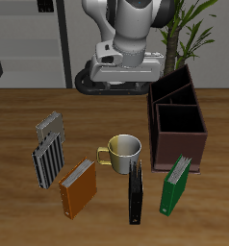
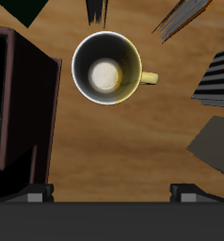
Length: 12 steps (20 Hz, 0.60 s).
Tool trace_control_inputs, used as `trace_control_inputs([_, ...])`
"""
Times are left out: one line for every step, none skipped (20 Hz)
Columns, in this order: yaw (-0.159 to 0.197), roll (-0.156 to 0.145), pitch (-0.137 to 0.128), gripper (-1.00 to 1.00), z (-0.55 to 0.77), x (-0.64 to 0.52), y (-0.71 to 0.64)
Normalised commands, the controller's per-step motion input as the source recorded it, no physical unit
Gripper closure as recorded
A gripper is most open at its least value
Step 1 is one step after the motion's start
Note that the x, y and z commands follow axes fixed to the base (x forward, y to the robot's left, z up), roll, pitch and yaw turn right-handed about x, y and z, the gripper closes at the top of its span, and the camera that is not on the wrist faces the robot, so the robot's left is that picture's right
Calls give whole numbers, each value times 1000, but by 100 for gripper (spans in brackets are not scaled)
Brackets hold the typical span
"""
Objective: Place the yellow book into the left desk caddy's front compartment and place the orange book into the left desk caddy's left compartment and place the black book into the left desk caddy's back compartment
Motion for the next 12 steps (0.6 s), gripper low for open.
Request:
trace_control_inputs([37, 50, 34, -100, 12, 49, 11])
trace_control_inputs([83, 79, 17, -100, 8, 58, -4])
trace_control_inputs([-5, 14, 14, -100, -3, -16, -88])
trace_control_inputs([-17, 24, 46, -100, -78, -65, -49])
trace_control_inputs([87, 21, 21, -100, -79, 26, -140])
trace_control_inputs([24, -15, -7, -100, -80, -34, -202])
trace_control_inputs([-7, -31, 32, -100, -82, -121, -449])
trace_control_inputs([8, 49, 25, -100, -57, -78, -262])
trace_control_inputs([69, 36, 14, -100, -28, -79, -247])
trace_control_inputs([4, 46, -16, -100, 1, -101, -432])
trace_control_inputs([17, -43, -25, -100, 9, -207, -651])
trace_control_inputs([106, 143, -25, -100, -35, -86, -373])
